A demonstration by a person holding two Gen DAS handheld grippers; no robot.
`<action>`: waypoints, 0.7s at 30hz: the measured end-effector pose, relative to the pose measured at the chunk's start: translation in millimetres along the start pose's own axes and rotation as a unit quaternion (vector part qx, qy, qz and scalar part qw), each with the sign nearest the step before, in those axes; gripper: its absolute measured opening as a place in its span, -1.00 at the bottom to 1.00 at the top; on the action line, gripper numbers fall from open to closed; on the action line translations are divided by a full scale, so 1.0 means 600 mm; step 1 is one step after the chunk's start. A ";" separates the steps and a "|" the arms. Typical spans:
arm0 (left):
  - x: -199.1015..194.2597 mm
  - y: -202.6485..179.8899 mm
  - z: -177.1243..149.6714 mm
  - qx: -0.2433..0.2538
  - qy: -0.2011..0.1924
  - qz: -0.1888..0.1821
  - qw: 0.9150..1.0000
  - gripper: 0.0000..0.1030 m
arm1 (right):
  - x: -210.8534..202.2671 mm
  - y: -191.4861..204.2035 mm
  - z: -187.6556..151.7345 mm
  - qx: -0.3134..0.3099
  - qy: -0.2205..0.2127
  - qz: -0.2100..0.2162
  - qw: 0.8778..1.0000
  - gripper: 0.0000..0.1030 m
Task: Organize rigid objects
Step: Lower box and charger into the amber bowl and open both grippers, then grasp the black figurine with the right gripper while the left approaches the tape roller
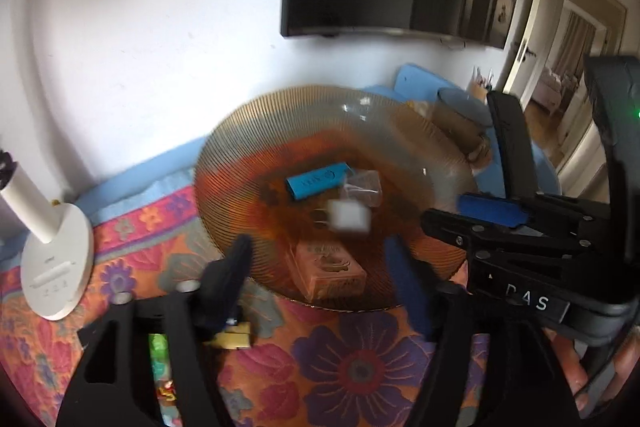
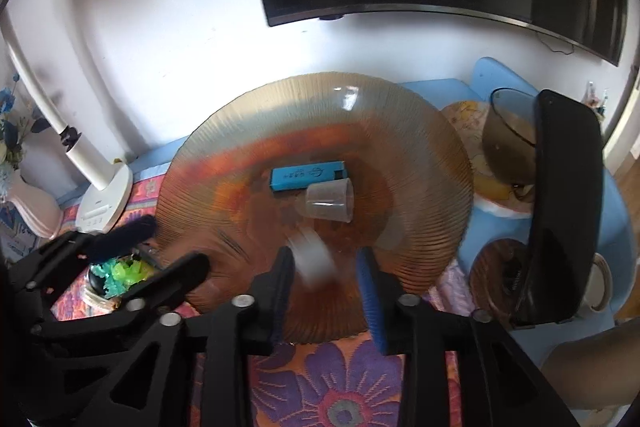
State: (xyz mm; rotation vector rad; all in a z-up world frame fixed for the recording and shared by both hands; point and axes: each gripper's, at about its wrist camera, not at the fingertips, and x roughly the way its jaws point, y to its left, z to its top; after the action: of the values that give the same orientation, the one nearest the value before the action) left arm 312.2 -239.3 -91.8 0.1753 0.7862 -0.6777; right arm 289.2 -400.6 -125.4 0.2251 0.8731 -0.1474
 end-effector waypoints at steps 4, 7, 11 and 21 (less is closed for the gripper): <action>-0.054 0.022 -0.005 -0.022 -0.023 -0.010 0.999 0.41 | -0.035 -0.002 -0.007 0.007 -0.015 0.003 1.000 -0.12; -0.108 0.034 -0.018 -0.033 -0.043 -0.001 0.999 0.41 | -0.066 0.007 -0.013 0.007 -0.024 0.015 1.000 -0.12; -0.199 0.056 -0.062 -0.052 -0.076 0.010 0.996 0.41 | -0.113 0.044 -0.035 -0.007 -0.042 0.026 0.999 0.06; -0.349 0.125 -0.222 -0.131 -0.090 0.075 0.984 0.41 | -0.135 0.163 -0.162 -0.057 -0.011 0.089 0.994 0.10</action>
State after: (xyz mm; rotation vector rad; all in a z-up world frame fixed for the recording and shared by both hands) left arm 172.7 -25.3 -45.8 -0.0652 0.6725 -0.4355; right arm 187.3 -278.7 -109.8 0.1922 0.8335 0.0658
